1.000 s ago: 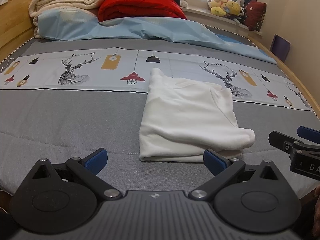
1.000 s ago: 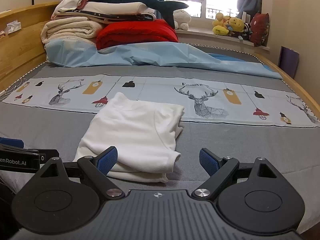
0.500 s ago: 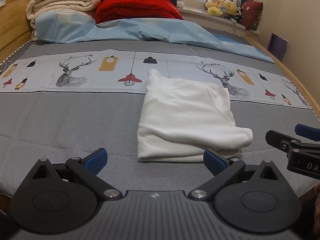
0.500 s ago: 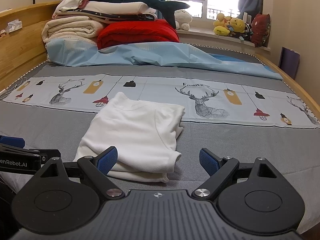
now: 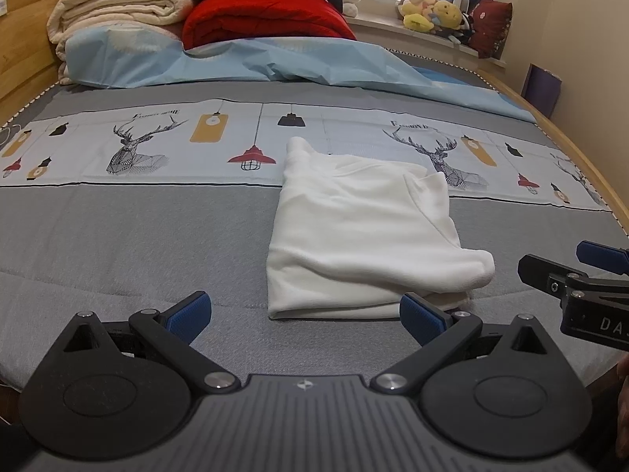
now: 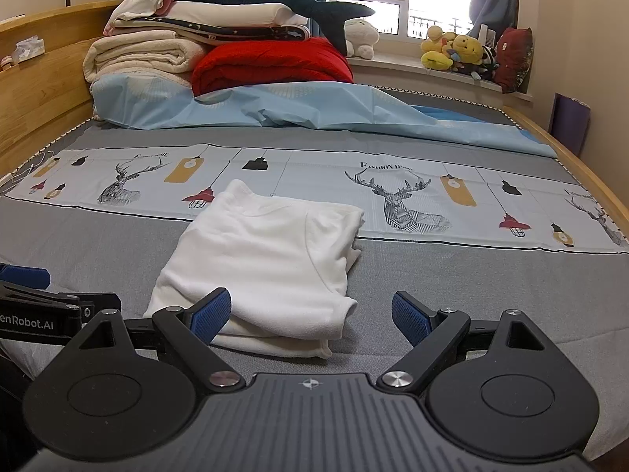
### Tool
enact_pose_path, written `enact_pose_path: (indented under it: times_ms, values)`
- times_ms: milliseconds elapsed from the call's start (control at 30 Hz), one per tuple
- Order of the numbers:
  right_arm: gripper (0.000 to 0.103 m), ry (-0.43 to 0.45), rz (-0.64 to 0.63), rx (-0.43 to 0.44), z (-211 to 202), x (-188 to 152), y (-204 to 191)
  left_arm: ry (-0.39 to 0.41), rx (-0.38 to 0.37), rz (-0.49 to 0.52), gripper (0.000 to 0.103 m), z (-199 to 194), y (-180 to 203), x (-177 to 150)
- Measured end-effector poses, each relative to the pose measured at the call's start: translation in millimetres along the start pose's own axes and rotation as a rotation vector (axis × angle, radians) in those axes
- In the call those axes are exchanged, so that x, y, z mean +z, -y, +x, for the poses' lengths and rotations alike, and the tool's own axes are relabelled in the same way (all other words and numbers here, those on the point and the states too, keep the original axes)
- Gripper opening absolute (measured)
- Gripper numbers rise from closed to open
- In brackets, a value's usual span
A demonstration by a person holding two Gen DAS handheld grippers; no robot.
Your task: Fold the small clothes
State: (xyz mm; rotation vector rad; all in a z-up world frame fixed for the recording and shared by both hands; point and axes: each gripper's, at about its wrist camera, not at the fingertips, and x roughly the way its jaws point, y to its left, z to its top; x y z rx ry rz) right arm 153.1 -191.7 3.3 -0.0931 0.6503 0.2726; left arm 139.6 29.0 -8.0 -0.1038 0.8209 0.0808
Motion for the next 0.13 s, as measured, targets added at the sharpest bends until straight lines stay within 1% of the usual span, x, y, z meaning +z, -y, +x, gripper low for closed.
enact_pose_path:
  times_ms: [133]
  values:
    - [0.090,0.000,0.000,0.000,0.0,0.1,-0.1,-0.002,-0.004,0.002,0.102,0.4,-0.7,0.0]
